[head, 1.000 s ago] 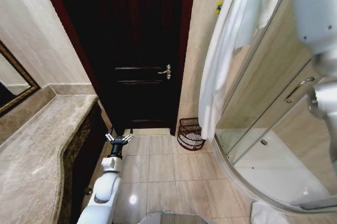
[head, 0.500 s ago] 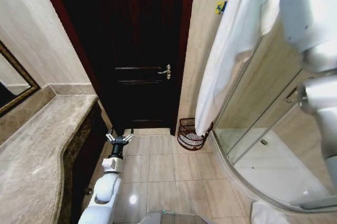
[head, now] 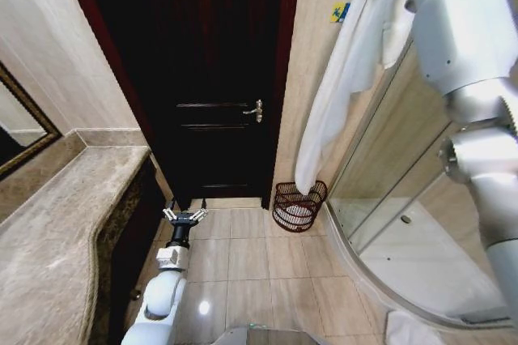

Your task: Discard the used towel into the hamper.

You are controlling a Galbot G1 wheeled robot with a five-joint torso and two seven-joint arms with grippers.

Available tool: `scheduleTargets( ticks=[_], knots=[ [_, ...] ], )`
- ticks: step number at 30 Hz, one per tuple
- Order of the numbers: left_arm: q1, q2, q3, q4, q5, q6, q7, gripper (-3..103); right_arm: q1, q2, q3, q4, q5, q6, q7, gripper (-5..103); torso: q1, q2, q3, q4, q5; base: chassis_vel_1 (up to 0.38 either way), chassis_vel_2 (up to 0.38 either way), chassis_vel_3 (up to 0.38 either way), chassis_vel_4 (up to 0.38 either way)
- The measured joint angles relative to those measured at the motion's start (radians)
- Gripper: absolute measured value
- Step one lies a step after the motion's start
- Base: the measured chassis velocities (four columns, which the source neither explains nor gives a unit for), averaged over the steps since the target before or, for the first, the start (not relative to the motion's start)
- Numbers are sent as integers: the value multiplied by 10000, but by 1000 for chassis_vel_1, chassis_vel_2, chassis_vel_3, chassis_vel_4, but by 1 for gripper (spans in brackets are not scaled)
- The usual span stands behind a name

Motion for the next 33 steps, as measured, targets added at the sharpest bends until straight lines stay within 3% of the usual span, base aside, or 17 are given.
scheduleTargets(
  ticks=[9, 18, 33],
  knots=[
    [-8, -86, 13, 3, 86, -30, 1, 100, -1054, -302, 134, 633, 85, -159, 133, 3, -1, 1, -1, -2, -6, 0, 0, 0, 0],
    [-52, -112, 24, 63, 117, -28, 1, 100, -2239, -362, 495, 1048, -240, 119, 147, 3, 0, 0, 0, 0, -6, 0, 0, 0, 0],
    [-245, -168, 66, 295, 119, -84, 6, 100, -3516, -782, 781, 2773, 48, -102, 968, 3, -2, 0, 0, -1, -4, 0, 0, 0, 0]
  ],
)
